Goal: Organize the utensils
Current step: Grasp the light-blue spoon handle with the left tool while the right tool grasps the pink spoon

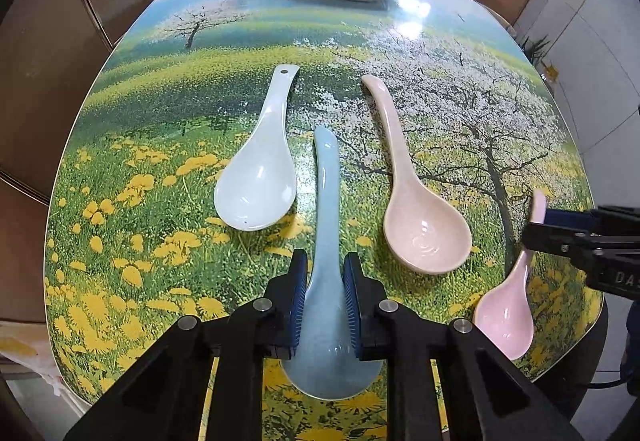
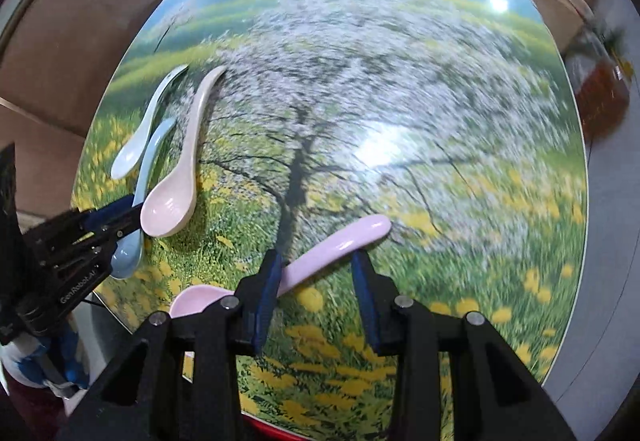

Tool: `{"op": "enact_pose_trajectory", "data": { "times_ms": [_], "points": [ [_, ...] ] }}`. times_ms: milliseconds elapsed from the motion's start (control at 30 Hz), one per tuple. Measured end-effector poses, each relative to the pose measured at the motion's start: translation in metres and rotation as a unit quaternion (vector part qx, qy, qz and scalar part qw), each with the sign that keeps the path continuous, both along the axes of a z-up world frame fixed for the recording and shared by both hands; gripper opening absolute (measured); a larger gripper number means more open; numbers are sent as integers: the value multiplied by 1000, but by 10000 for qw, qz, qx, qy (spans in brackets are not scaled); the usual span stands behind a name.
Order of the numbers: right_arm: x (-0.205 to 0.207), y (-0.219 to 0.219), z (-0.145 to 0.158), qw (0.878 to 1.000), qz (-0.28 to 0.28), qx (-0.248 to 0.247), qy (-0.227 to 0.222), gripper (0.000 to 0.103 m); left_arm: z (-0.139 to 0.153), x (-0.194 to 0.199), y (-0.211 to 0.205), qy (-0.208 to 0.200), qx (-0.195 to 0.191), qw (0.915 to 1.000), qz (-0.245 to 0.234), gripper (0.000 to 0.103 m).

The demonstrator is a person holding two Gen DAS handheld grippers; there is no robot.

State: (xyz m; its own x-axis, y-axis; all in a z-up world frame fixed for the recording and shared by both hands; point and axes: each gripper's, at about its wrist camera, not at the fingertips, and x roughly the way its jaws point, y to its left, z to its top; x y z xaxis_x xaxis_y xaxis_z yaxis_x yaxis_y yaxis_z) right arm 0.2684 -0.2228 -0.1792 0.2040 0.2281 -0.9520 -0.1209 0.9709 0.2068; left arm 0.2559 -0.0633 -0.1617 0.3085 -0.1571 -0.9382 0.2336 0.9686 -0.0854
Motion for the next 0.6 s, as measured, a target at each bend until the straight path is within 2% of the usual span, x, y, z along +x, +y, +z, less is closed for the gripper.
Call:
{"op": "enact_pose_trajectory", "data": {
  "times_ms": [133, 200, 367, 533, 600],
  "points": [
    [-2, 17, -4, 9979, 458, -448, -127, 34, 0, -7, -1, 49, -12, 9999, -157, 17],
    [0, 21, -6, 9965, 608, -560, -133, 30, 0, -12, -2, 81, -7, 9997, -251, 16],
    [9, 24, -8, 9940, 884, -650, -33, 13, 1, -20, 0, 270, 17, 9987, -435, 16],
    [7, 20, -12, 9919, 1088, -656, -68, 10, 1, -23, 2, 319, 6, 9985, -440, 16],
    [-7, 10, -11, 9917, 1135, -595, -113, 10, 1, -24, 2, 294, -22, 9986, -438, 16]
  ]
}}
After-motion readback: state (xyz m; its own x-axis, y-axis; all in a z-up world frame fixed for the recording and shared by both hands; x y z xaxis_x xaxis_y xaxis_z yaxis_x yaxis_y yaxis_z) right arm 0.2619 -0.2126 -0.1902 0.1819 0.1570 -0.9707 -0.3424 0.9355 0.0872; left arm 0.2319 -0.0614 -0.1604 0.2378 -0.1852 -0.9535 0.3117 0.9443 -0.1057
